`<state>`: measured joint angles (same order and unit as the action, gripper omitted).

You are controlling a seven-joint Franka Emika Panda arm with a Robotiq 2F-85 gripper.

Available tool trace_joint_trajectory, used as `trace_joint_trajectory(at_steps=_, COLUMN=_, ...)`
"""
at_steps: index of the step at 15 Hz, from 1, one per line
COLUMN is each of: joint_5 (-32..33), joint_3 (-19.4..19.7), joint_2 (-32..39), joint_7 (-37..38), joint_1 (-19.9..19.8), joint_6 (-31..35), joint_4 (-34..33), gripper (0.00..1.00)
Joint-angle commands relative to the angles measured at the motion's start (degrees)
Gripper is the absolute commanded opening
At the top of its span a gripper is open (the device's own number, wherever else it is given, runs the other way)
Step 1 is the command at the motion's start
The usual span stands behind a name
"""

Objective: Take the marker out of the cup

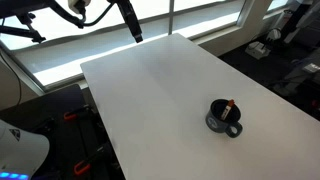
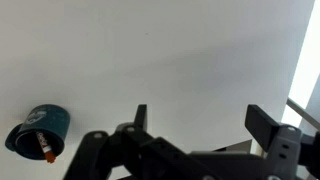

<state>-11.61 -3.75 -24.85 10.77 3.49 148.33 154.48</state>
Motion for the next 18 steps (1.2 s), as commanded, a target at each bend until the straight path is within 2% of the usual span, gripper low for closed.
trace_joint_trajectory(at_steps=1, joint_5=0.11, joint_3=0.07, joint_2=-0.06, joint_7=0.08, joint_1=0.03, joint_6=-0.2, joint_4=-0.08, gripper=1.0)
trace_joint_trajectory(at_steps=3, joint_5=2.65, joint_3=0.66, joint_2=-1.23, joint_7=-0.32, joint_1=-2.02, joint_6=-3.21, joint_4=-0.56, gripper=1.0)
trace_joint_trajectory(at_steps=5, joint_5=2.84, joint_3=3.33, joint_2=-1.51, joint_7=-3.39, joint_1=-2.64, joint_6=-5.2, joint_4=-1.73, gripper=1.0)
trace_joint_trajectory(at_steps=6, joint_5=1.52, joint_3=4.14, joint_2=-1.85, joint_7=-3.7, joint_1=-2.18, joint_6=-4.79, joint_4=-1.92, gripper=1.0)
trace_joint_trajectory(at_steps=7, joint_5=2.19, joint_3=2.7, joint_2=-0.6, joint_7=-2.18, joint_1=-2.12, joint_6=-2.64, joint_4=-0.88, gripper=1.0)
trace_joint_trajectory(at_steps=10, joint_5=2.03, joint_3=4.12, joint_2=-1.14, joint_7=-3.16, joint_1=-2.48, joint_6=-3.02, joint_4=-1.4, gripper=1.0)
trace_joint_trajectory(at_steps=11, joint_5=4.7, joint_3=2.94, joint_2=0.85, joint_7=-1.78, joint_1=-4.06, joint_6=-3.95, joint_4=-2.08, gripper=1.0)
trace_joint_trajectory(at_steps=13, joint_5=7.7, joint_3=3.11, joint_2=3.39, joint_7=-1.68, joint_1=-5.75, joint_6=-5.3, joint_4=-2.99, gripper=1.0)
trace_joint_trajectory(at_steps=18, joint_5=14.67, joint_3=5.18, joint_2=9.14, joint_7=-3.47, joint_1=-10.05, joint_6=-9.62, joint_4=-7.66, gripper=1.0)
